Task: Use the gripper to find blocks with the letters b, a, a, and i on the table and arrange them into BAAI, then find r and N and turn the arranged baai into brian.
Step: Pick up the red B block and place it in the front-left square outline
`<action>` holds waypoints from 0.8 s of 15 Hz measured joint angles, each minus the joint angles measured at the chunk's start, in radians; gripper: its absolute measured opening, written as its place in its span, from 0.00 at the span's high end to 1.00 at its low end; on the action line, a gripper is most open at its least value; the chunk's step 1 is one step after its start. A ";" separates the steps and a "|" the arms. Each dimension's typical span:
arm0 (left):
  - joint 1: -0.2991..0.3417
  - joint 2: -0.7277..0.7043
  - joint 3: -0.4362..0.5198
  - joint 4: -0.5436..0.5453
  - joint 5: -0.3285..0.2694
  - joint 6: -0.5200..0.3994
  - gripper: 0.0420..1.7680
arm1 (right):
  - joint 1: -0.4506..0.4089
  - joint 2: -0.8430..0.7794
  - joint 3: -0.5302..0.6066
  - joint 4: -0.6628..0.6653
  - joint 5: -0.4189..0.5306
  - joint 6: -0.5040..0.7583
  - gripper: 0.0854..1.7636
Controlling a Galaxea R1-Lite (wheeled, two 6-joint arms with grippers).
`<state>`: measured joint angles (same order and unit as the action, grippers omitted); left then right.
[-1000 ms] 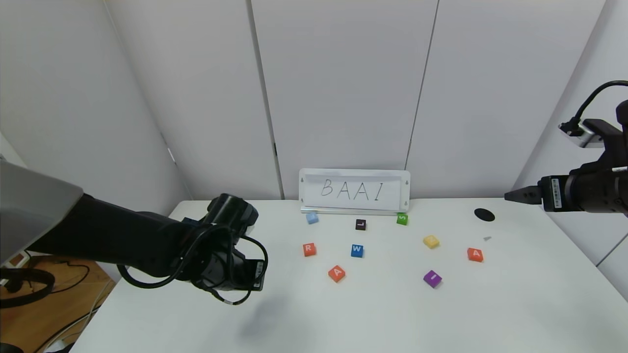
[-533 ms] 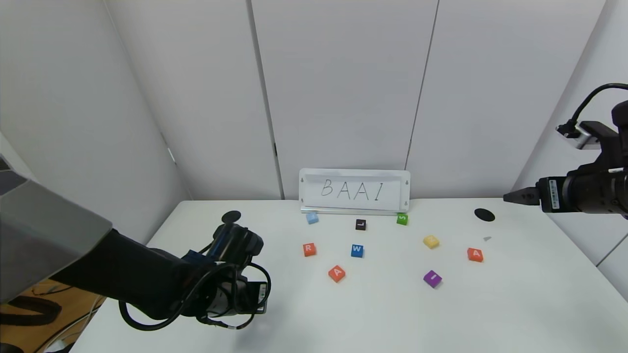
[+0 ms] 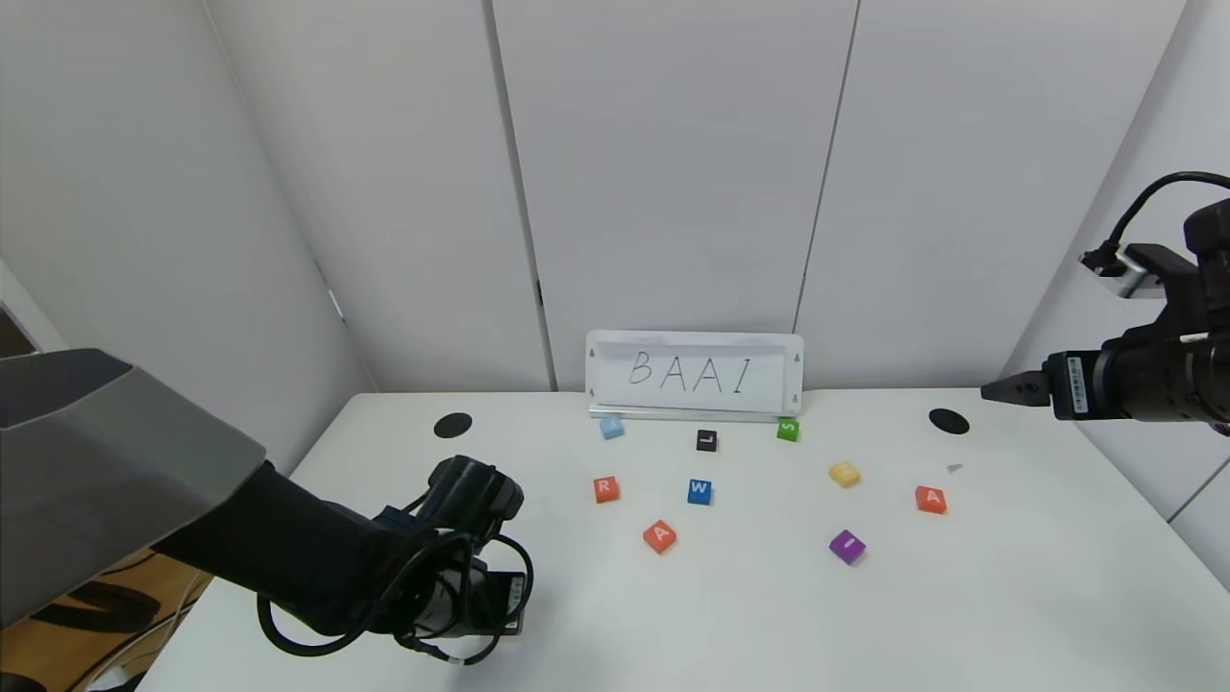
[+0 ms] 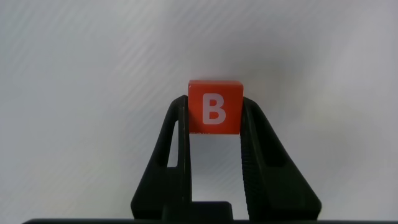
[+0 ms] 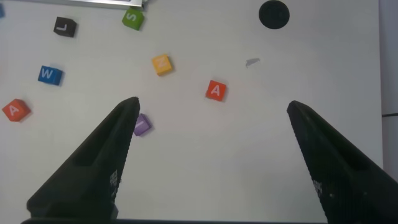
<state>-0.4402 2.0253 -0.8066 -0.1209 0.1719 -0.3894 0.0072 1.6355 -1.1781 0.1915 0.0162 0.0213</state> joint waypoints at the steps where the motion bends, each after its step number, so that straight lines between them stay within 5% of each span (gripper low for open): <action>1: 0.000 0.004 -0.003 0.001 0.000 0.000 0.73 | 0.000 0.001 0.000 0.000 0.000 0.000 0.03; 12: 0.000 0.031 -0.014 0.003 0.005 0.001 0.73 | 0.000 0.007 0.000 0.000 -0.001 0.000 0.03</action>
<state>-0.4402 2.0566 -0.8206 -0.1179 0.1772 -0.3887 0.0072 1.6428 -1.1777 0.1919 0.0155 0.0215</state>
